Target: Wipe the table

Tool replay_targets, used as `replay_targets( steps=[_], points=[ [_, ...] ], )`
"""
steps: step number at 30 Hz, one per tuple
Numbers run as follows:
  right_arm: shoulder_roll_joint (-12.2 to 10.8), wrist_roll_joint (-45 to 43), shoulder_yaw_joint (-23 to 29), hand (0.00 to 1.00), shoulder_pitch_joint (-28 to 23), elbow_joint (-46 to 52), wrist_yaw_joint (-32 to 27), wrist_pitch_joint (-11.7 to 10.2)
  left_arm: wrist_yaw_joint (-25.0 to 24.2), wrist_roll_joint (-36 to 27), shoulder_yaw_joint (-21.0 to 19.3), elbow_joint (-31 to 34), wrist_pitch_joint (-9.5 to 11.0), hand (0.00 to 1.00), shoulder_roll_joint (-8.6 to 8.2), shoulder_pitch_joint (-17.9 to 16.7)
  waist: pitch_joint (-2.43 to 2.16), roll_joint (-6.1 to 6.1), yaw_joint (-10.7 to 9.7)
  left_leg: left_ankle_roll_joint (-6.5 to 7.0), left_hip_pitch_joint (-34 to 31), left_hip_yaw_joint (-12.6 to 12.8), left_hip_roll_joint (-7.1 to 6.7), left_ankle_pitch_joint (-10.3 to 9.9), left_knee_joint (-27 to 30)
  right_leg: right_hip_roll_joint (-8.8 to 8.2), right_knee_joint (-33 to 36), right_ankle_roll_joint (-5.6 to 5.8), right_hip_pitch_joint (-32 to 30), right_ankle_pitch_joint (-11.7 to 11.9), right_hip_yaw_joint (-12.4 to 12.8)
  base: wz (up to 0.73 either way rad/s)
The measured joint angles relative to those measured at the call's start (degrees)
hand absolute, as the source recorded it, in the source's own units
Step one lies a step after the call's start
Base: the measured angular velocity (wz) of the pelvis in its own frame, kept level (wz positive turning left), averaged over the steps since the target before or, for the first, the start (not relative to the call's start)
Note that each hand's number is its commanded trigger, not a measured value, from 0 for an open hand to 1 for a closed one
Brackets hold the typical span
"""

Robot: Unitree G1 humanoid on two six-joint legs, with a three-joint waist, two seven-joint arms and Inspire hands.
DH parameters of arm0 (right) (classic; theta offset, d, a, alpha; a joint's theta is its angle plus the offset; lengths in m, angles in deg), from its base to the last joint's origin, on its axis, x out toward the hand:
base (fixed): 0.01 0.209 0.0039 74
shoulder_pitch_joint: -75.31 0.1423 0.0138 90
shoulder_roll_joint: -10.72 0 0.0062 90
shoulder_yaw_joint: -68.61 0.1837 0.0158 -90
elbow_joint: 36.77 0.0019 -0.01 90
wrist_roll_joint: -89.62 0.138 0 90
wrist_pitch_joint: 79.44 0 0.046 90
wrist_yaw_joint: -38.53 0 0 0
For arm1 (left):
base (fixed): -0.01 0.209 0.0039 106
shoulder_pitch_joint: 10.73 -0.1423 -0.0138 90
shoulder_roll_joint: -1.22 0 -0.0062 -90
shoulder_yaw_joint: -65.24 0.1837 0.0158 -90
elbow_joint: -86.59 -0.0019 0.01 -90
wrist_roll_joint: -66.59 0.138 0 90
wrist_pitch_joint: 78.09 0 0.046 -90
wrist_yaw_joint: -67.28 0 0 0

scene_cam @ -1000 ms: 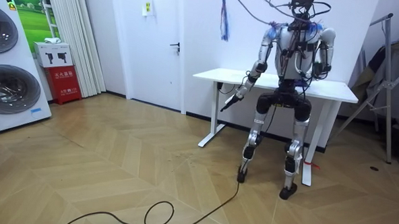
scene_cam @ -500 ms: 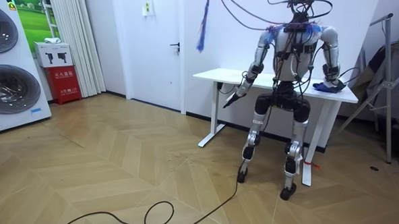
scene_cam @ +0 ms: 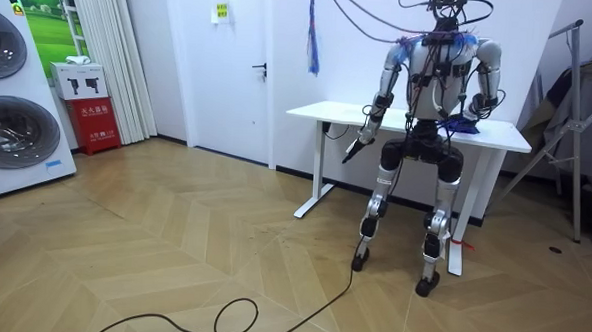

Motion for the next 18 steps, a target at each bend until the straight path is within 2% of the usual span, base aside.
replay_targets(
  steps=[4, 8, 13, 15, 18],
  points=[
    [0.75, 0.03, 0.04, 0.0, -0.88, 0.87, -0.48, -1.44, -0.03, -0.02, 0.14, 1.3, 0.21, 0.0, 0.44, -0.21, -0.02, 0.26, -0.53, 0.01, -0.02, 0.0, 0.02, 0.01, -0.03, 0.05, -0.31, 0.0, 0.06, 0.0, -0.2, 0.0],
    [1.37, 1.24, 1.46, 0.0, -2.33, 1.26, -1.28, -4.69, -0.59, 0.17, -0.95, 1.49, 0.39, 0.0, 1.23, -0.24, -0.16, 0.06, -1.86, 0.14, 0.15, 0.27, 0.0, -0.09, -0.12, 0.03, -0.37, 0.08, 0.05, -0.05, -0.18, -0.02],
    [1.54, 1.63, 8.29, 0.0, -4.88, 4.53, -0.66, -6.72, -2.73, 0.62, -4.08, 3.52, 0.42, 0.0, 1.43, -0.96, -0.41, 0.2, -4.01, 0.13, 0.03, 0.26, -0.05, -0.12, 0.04, -0.01, -0.36, 0.19, 0.1, -0.12, -0.2, 0.01],
    [2.39, 4.06, 12.04, 0.0, -5.22, 4.9, -0.57, -7.04, -4.3, 0.57, -4.19, 3.83, 0.43, 0.0, 2.22, -0.96, -0.71, 0.67, -5.0, 0.14, 0.22, 0.33, -0.05, -0.11, 0.06, -0.01, -0.29, 0.2, 0.1, -0.14, -0.04, -0.03],
    [3.72, 5.95, 15.62, 0.0, -6.18, 5.46, 0.1, -7.05, -5.34, 0.59, -4.86, 4.29, 0.63, 0.0, 2.38, -1.09, -1.02, 1.26, -6.17, 0.15, 0.93, 1.46, -0.05, -0.11, -0.09, -0.02, -0.06, 0.27, 0.01, -0.26, 1.05, -0.16]
  ],
)
